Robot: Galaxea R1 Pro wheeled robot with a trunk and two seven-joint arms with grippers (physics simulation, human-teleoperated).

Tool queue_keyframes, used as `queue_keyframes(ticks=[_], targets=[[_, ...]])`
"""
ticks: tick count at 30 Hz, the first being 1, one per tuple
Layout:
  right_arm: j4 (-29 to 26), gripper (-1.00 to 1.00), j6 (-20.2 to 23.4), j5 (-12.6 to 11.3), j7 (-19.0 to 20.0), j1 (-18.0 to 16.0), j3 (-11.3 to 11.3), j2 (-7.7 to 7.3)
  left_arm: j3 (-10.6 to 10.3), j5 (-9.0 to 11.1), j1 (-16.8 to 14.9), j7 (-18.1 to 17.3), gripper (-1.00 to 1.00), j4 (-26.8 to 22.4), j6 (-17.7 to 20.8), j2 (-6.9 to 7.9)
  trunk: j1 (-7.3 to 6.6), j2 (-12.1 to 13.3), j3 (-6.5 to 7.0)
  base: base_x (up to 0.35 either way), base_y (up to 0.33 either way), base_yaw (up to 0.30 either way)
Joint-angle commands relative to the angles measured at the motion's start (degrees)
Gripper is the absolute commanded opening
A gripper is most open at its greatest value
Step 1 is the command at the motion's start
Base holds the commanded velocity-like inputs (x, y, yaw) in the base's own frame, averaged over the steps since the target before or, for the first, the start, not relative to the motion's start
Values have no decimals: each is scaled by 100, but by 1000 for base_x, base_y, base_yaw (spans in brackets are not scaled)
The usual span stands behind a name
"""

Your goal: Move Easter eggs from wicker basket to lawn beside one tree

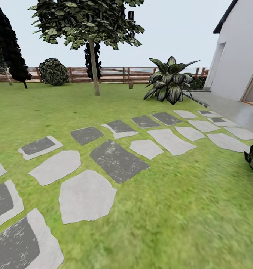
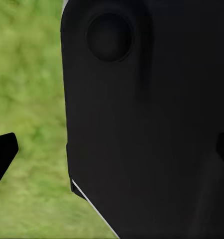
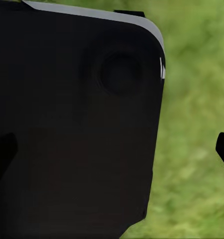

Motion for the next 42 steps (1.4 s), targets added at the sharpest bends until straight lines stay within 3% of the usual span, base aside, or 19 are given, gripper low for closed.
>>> queue_keyframes(ticks=[1, 42], targets=[[5, 100, -17, 23, 2, -3, 11, -1, 3, 8, -1, 2, 100, -1, -10, 0, 3, -2, -5, 303, 100, 0], [5, 100, -17, 24, 2, -3, 11, 7, 3, 8, -1, 2, 100, -1, -10, 0, 3, -2, -5, 303, 100, -54]])
